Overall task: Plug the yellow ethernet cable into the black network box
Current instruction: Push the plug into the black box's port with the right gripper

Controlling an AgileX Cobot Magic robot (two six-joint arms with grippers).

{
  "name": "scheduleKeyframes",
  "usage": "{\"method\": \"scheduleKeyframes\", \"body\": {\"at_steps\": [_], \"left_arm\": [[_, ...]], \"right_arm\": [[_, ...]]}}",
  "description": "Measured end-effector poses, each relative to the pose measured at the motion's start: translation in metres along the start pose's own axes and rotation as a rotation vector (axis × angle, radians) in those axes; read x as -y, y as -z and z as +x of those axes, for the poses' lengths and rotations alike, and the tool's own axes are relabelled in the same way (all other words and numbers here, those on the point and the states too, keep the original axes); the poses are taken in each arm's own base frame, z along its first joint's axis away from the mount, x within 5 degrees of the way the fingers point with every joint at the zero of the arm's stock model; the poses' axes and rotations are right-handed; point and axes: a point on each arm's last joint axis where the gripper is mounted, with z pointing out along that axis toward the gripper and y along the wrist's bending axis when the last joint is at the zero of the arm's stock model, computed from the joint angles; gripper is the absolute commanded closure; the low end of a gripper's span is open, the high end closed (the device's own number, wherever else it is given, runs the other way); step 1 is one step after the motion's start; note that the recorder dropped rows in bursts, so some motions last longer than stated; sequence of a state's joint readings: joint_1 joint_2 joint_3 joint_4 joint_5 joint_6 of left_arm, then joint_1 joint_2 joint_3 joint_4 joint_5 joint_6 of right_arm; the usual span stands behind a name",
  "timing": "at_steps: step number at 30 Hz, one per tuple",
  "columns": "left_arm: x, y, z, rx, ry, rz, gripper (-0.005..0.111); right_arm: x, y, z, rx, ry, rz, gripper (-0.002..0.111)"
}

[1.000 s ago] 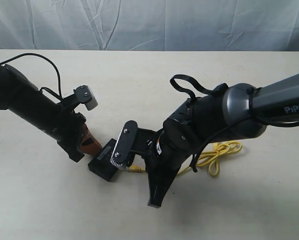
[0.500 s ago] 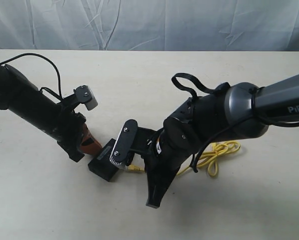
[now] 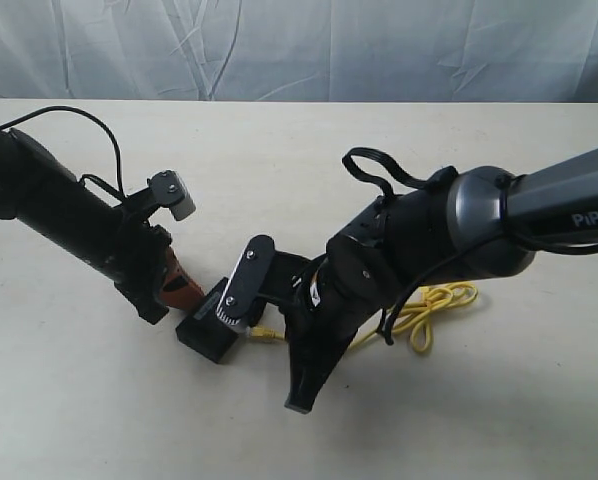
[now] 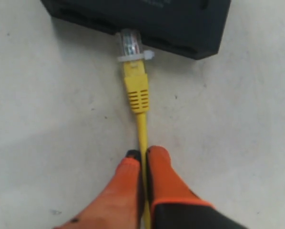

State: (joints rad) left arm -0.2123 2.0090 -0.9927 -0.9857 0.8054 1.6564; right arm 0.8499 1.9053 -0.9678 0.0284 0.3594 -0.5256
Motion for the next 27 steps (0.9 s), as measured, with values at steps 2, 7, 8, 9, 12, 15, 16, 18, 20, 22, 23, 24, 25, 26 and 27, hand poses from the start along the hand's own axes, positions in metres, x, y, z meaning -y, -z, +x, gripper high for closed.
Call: {"method": "scheduleKeyframes", "body": {"at_steps": [2,7,8,9,12,15,16,18,20,22,23,24,25,26,27], "left_arm": [[0.0000,0.0000,0.0000,0.000,0.000,0.000,0.107],[0.0000,0.0000,0.0000,0.000,0.018,0.000,0.107],[0.0000,0.0000,0.0000,0.000,0.023,0.000,0.107],[0.0000,0.0000,0.0000,0.000,0.030,0.000,0.107],[0.0000,0.0000,0.0000,0.000,0.041,0.000,0.107],[0.0000,0.0000,0.0000,0.000,0.043,0.000,0.107],[0.0000,0.0000,0.0000,0.000,0.043,0.000,0.107],[0.0002,0.0000,0.0000,0.000,0.044,0.002,0.107],[0.0006,0.0000,-0.0001,0.000,0.044,0.007,0.107],[0.0006,0.0000,0.0001,-0.001,0.043,0.007,0.107],[0.0006,0.0000,0.0002,-0.003,0.042,0.007,0.107],[0.0006,0.0000,0.0003,-0.004,0.040,0.007,0.107],[0.0006,0.0000,0.0003,-0.004,0.040,0.007,0.107],[0.0006,0.0000,0.0003,-0.004,0.040,0.007,0.107],[0.0006,0.0000,0.0003,-0.004,0.040,0.007,0.107]], "right_arm": [[-0.0004,0.0000,-0.0002,0.002,-0.024,-0.004,0.109],[-0.0010,0.0000,0.0001,-0.002,-0.124,-0.011,0.109],[-0.0010,0.0000,0.0002,-0.003,-0.152,-0.011,0.109],[-0.0011,0.0000,0.0002,-0.003,-0.177,-0.011,0.109],[-0.0014,0.0000,0.0007,-0.010,-0.216,-0.014,0.109],[-0.0015,0.0000,0.0008,-0.011,-0.228,-0.015,0.109],[-0.0015,0.0000,0.0008,-0.011,-0.230,-0.015,0.109],[-0.0014,0.0000,0.0007,-0.009,-0.232,-0.014,0.109],[-0.0007,0.0000,-0.0005,0.005,-0.232,-0.008,0.109],[0.0000,0.0000,-0.0016,0.017,-0.233,-0.002,0.109],[0.0001,-0.0008,-0.0017,0.020,-0.233,-0.001,0.109],[0.0002,-0.0009,-0.0018,0.026,-0.233,0.002,0.109],[0.0000,-0.0018,-0.0014,0.026,-0.235,0.002,0.109],[-0.0001,-0.0020,-0.0012,0.029,-0.235,0.004,0.109],[-0.0002,-0.0022,-0.0009,0.031,-0.236,0.004,0.109]]}}
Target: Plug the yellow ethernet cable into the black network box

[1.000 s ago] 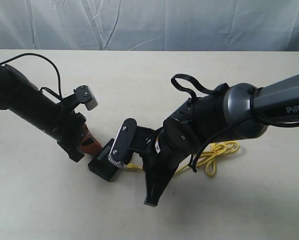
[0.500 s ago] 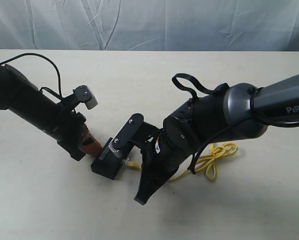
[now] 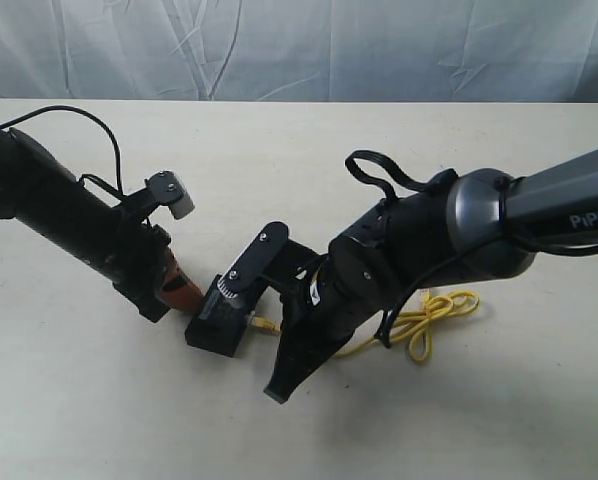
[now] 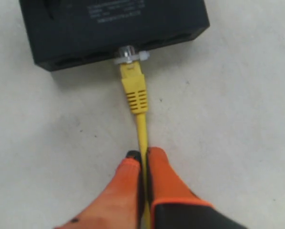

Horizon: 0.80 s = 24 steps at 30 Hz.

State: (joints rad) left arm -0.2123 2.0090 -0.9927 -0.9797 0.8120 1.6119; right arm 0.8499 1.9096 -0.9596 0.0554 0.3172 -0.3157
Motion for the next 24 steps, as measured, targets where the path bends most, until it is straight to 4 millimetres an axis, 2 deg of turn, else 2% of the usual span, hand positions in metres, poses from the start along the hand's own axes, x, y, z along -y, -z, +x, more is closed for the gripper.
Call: {"method": "scheduleKeyframes", "body": {"at_steps": [5,8,10,13,16,19,21,24], "left_arm": [[0.000,0.000,0.000,0.000,0.000,0.000,0.107],[0.000,0.000,0.000,0.000,0.000,0.000,0.107],[0.000,0.000,0.000,0.000,0.000,0.003,0.107],[0.001,0.000,0.000,-0.004,-0.004,0.010,0.107],[0.000,0.000,0.001,-0.006,-0.005,0.009,0.107],[-0.005,0.007,0.004,0.000,0.033,-0.012,0.107],[-0.011,0.023,0.007,0.012,0.084,-0.066,0.107],[-0.012,0.056,0.005,0.036,0.164,-0.165,0.107]], "right_arm": [[0.000,0.000,0.000,0.008,0.000,0.003,0.107],[0.000,0.000,0.000,0.008,-0.002,0.003,0.089],[0.001,0.000,-0.003,0.035,-0.004,0.011,0.072],[0.002,0.000,-0.006,0.067,-0.005,0.020,0.061],[0.002,0.002,-0.007,0.070,-0.006,0.020,0.062],[0.004,0.013,-0.008,0.077,-0.055,0.017,0.066],[0.011,0.027,-0.009,0.093,-0.121,0.022,0.079],[0.031,0.053,-0.005,0.113,-0.266,0.029,0.108]]}}
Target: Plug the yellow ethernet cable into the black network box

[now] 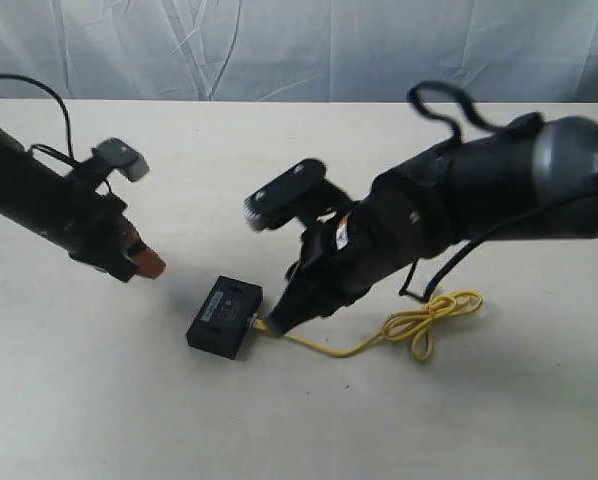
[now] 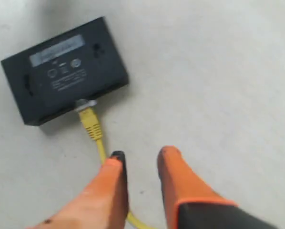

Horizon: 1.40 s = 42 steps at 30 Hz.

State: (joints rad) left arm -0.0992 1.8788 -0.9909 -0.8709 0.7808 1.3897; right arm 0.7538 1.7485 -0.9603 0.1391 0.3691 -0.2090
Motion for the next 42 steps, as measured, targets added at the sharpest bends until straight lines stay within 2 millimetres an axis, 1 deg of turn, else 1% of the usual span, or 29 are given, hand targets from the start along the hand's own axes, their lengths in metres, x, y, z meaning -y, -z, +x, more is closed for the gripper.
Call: {"method": "scheduleKeyframes", "body": {"at_steps": [1,2,3,4,5,6,7,8,9,11,12,13,14,15,16,20,24,26,31,38,42], "left_arm": [[0.002,0.024,-0.005,0.018,0.073,-0.077,0.107],[0.005,0.038,-0.007,0.032,0.106,-0.130,0.107],[0.016,0.063,-0.008,0.067,0.157,-0.230,0.107],[0.023,0.078,-0.006,0.088,0.182,-0.294,0.107],[0.037,0.098,-0.002,0.135,0.209,-0.368,0.107],[0.046,0.109,0.001,0.172,0.220,-0.409,0.107],[0.064,0.128,0.008,0.251,0.222,-0.485,0.107],[0.074,0.138,0.014,0.294,0.212,-0.523,0.107],[0.089,0.150,0.022,0.356,0.193,-0.569,0.107],[0.110,0.165,0.034,0.452,0.165,-0.632,0.107],[0.127,0.176,0.047,0.532,0.131,-0.685,0.107],[0.136,0.180,0.053,0.567,0.113,-0.708,0.107],[0.150,0.186,0.065,0.618,0.081,-0.742,0.107],[0.156,0.188,0.070,0.639,0.065,-0.755,0.107],[0.166,0.192,0.079,0.674,0.036,-0.779,0.107],[0.184,0.198,0.090,0.728,-0.001,-0.793,0.107],[0.190,0.202,0.094,0.763,-0.019,-0.808,0.107],[0.191,0.202,0.094,0.763,-0.020,-0.807,0.107],[0.191,0.202,0.094,0.761,-0.020,-0.806,0.107],[0.191,0.202,0.094,0.758,-0.020,-0.804,0.107],[0.191,0.202,0.094,0.758,-0.020,-0.804,0.107]], "right_arm": [[0.018,0.020,-0.001,0.018,-0.105,0.007,0.108],[0.027,0.030,-0.001,0.027,-0.168,0.009,0.108],[0.045,0.049,0.002,0.041,-0.263,0.014,0.108],[0.057,0.063,0.005,0.056,-0.322,0.023,0.108],[0.070,0.081,0.009,0.076,-0.373,0.038,0.108],[0.077,0.093,0.012,0.091,-0.401,0.050,0.108],[0.085,0.115,0.019,0.128,-0.446,0.074,0.108],[0.089,0.128,0.024,0.156,-0.464,0.092,0.108],[0.091,0.146,0.032,0.205,-0.490,0.119,0.108],[0.089,0.169,0.048,0.276,-0.513,0.161,0.108],[0.082,0.186,0.064,0.346,-0.521,0.196,0.108],[0.076,0.195,0.073,0.389,-0.519,0.214,0.108],[0.064,0.205,0.091,0.466,-0.509,0.243,0.108],[0.058,0.210,0.100,0.515,-0.502,0.260,0.108],[0.047,0.219,0.117,0.617,-0.482,0.300,0.108],[0.024,0.232,0.151,0.763,-0.442,0.338,0.108],[0.004,0.259,0.169,0.952,-0.390,0.375,0.108],[-0.003,0.267,0.176,1.009,-0.372,0.386,0.108],[-0.010,0.275,0.184,1.073,-0.355,0.404,0.108],[-0.011,0.281,0.190,1.123,-0.428,0.508,0.108],[-0.011,0.281,0.191,1.122,-0.441,0.526,0.108]]}}
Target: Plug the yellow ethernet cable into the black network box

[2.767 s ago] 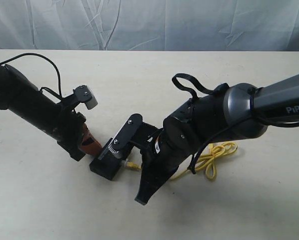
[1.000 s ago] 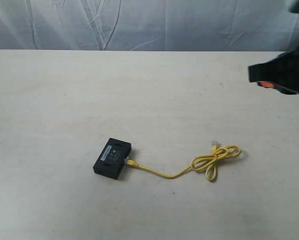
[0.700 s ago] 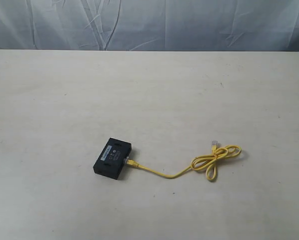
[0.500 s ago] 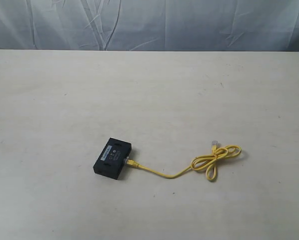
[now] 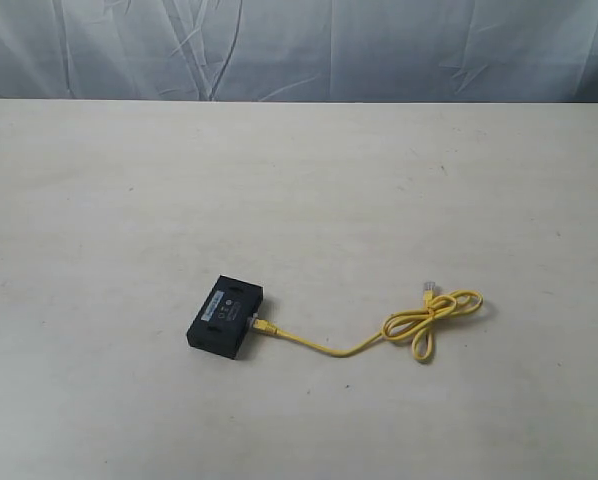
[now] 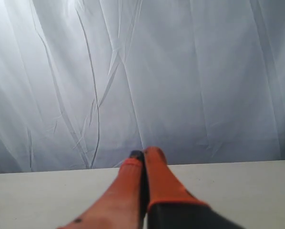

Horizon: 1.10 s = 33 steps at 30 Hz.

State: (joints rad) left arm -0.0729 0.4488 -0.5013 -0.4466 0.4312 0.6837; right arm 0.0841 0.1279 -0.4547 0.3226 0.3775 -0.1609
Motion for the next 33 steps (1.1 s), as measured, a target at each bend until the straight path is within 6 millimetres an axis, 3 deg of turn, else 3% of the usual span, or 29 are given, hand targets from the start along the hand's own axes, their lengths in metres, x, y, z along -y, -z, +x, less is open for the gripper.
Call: {"method": "scheduleKeyframes", "body": {"at_steps": [17,22,33], "left_arm": [[0.000,0.000,0.000,0.000,0.000,0.000,0.107],[0.000,0.000,0.000,0.000,0.000,0.000,0.107],[0.000,0.000,0.000,0.000,0.000,0.000,0.107]], "right_arm": [[0.010,-0.001,0.012,-0.102,0.154,0.098,0.108],[0.014,-0.003,0.034,-0.154,0.148,0.109,0.108],[0.025,-0.004,0.102,-0.268,0.107,0.141,0.108]]}}
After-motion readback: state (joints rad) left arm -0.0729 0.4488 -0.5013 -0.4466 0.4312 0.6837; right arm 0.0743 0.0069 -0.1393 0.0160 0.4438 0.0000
